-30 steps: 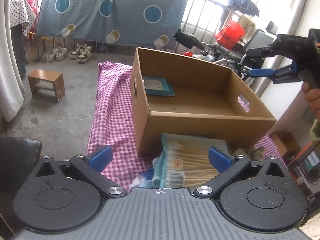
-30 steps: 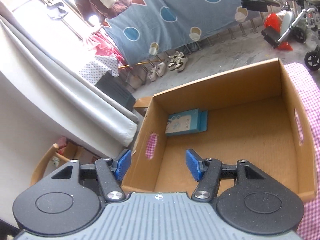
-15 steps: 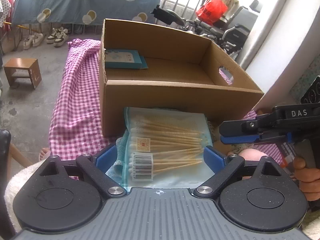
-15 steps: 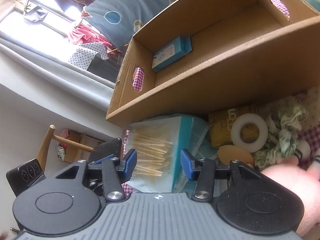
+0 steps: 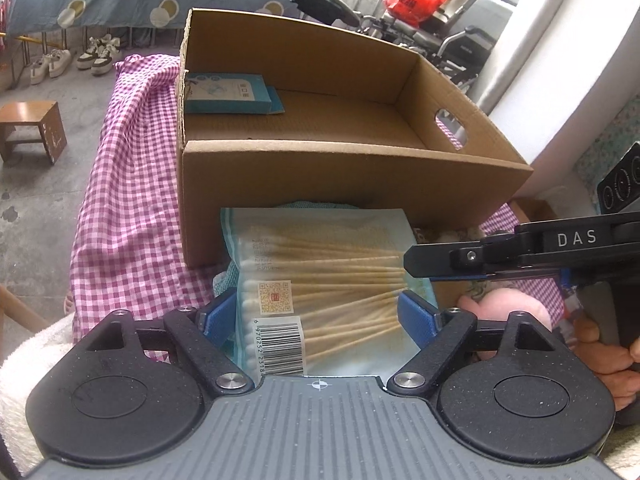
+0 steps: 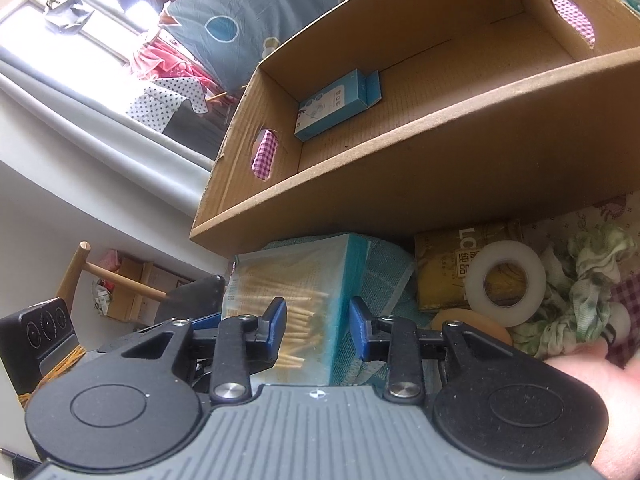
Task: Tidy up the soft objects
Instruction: 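Grasp the bag of cotton swabs with the right gripper and lift it, then lower the cotton swab bag into the box beside the bandage box, release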
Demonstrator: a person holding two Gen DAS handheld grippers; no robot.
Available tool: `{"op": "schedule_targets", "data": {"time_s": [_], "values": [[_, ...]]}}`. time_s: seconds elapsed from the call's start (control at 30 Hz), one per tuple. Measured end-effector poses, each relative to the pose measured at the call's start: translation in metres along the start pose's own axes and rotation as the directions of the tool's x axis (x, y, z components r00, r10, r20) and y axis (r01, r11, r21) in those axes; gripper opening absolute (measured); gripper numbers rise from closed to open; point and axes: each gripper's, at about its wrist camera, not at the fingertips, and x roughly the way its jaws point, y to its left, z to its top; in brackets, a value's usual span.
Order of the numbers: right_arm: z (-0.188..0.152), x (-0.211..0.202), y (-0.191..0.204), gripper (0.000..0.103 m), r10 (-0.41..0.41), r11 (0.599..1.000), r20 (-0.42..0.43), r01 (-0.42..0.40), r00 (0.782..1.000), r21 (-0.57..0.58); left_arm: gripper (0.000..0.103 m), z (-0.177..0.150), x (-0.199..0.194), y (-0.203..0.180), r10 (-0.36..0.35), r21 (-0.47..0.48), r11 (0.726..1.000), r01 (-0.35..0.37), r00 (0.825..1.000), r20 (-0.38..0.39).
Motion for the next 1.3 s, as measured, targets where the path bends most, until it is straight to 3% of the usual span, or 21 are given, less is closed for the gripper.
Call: {"op": "schedule_targets", "data": {"time_s": [0.23,0.67,1.03,1.2,1.3], "values": [[-0.002,0.002,0.003,0.032,0.017,1.000,0.010,-0.017,1.000,-0.001,0.084,0.001,0.000,-0.004,0.006,0.008,1.000,-0.006,1.000,0.004],[0.016,-0.036,0.029,0.029,0.107,0.994,0.079,-0.105,0.991,-0.031,0.085,0.026,-0.051,-0.030,0.031,0.105,0.993,-0.047,0.989,0.146],[0.098,-0.047,0.019,0.029,0.170,0.985,0.084,-0.171,0.982,0.012,0.085,0.094,-0.037,-0.040,-0.005,0.159,0.987,-0.023,0.985,0.172],[0.145,-0.024,0.006,0.028,0.139,0.990,0.039,-0.140,0.989,0.020,0.085,0.127,-0.005,-0.036,0.007,0.155,0.988,-0.026,0.992,0.123],[0.171,0.007,-0.009,0.028,0.099,0.995,-0.023,-0.098,0.995,0.035,0.093,0.144,0.023,-0.027,0.036,0.132,0.990,-0.045,0.997,0.068]]}}
